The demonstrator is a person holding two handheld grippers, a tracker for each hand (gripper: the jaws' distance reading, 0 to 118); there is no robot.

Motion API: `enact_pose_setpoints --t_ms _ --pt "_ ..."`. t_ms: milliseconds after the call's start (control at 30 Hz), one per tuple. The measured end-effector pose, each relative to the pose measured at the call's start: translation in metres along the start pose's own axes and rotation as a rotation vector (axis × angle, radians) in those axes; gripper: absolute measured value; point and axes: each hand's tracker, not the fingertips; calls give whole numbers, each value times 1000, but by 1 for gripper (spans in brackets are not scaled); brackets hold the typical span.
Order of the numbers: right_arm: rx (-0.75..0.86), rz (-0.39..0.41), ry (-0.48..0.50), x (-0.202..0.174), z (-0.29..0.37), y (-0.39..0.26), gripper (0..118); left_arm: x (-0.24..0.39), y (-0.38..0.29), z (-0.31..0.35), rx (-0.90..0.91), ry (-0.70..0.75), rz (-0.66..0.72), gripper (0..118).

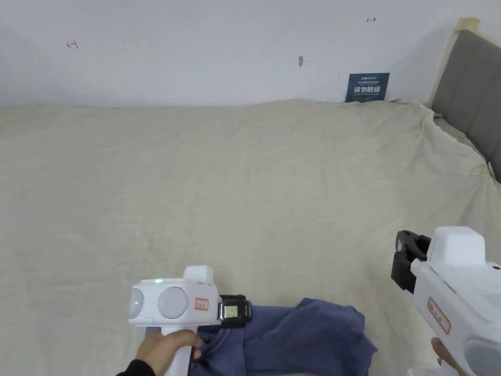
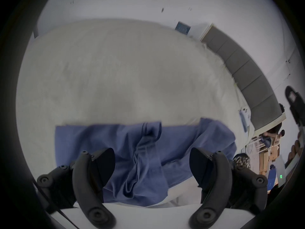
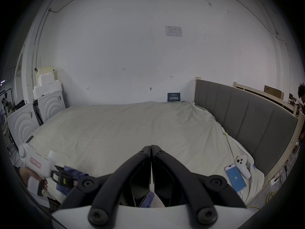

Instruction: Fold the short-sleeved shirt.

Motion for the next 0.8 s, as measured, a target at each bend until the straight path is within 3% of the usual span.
enact_pose_setpoints --t_ms 300,367,400,467,533,800 --pt "5 -2 23 -6 -1 0 0 -31 12 77 258 173 -18 95" --pt "5 -4 23 -5 -2 -1 0 -42 10 84 280 192 9 78" --pt "4 -5 23 -4 -2 -1 0 -50 9 84 297 190 23 64" --pt "3 -7 23 -6 -1 0 0 -62 2 84 322 180 42 23" --pt "2 -7 24 -7 1 1 0 -70 -6 76 323 193 33 0" --pt "-6 -12 17 -4 2 0 0 -66 -49 31 237 275 -47 0"
